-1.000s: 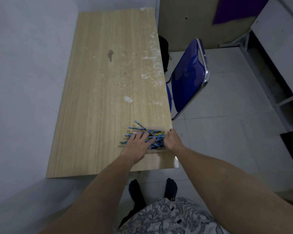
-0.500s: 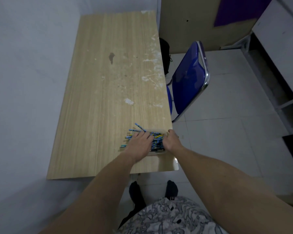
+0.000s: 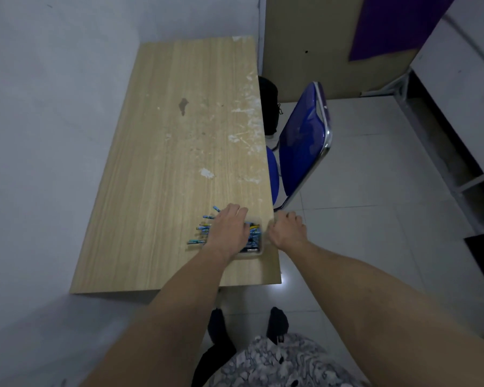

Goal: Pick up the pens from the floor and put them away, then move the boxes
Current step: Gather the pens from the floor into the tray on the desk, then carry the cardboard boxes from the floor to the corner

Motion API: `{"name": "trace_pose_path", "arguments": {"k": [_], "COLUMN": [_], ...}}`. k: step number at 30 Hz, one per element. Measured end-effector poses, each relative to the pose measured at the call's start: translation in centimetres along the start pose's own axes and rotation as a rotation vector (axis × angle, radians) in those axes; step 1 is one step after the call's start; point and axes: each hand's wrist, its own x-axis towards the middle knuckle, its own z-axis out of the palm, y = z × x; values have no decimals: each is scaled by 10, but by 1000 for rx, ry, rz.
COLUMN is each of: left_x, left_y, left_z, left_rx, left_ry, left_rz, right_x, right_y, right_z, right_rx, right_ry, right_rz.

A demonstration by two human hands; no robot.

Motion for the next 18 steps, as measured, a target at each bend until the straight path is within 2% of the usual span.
{"name": "trace_pose_path", "arguments": {"k": [9, 18], "left_x": [-45, -156], "left_y": [50, 102], "left_z": [-3, 24], "left_rx": [18, 62], "left_ry": [19, -41], "left_rz": [52, 247], "right_x": [-72, -217], "right_y": [54, 113], "right_z": [-3, 53], "right_rx": [-183, -216], "right_ry": [174, 221], "right_rz": [-89, 35]}}
